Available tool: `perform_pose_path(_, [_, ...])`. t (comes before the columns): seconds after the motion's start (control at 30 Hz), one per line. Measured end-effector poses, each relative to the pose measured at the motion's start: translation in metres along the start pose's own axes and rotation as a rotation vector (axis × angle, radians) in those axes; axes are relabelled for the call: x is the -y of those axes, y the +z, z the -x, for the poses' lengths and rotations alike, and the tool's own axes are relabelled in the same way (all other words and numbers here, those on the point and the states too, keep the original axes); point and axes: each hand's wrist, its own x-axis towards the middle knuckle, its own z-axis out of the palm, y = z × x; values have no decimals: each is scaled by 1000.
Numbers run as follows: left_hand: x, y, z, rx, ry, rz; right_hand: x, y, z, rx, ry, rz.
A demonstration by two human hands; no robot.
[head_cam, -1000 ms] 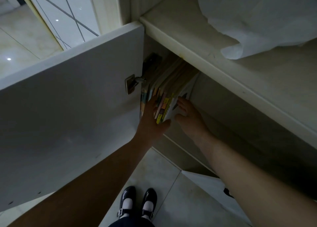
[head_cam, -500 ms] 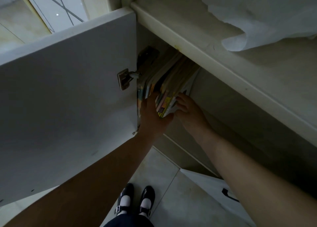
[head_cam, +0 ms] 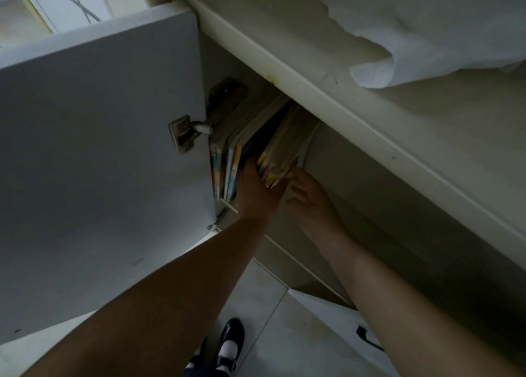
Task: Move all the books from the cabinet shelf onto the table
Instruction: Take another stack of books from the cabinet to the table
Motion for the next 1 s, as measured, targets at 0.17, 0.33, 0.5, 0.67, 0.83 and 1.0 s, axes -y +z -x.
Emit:
perform_pose_path(0.17, [-4,5,3,-108,-19,-8,-4,-3,-1,16,13,51])
perform_pose_path(0.33, [-21,-6,18,-67,-101,52,4,-3,8,79,10,83])
perform_pose_path(0.5, [-22,-24,42,-27,-208,115,-4,-12,26,83,55,111])
perform_pose_path(0.67, [-14,-53,91,58,-350,172,-18,-29,61,19,135,203])
perform_pose_path(0.83, [-26,-91,134,192,-412,292,-19,-49,103,-76,462,40])
perform_pose_path(1.0, [-45,-125,159,372,-478,355,-26,-61,157,40,583,-380])
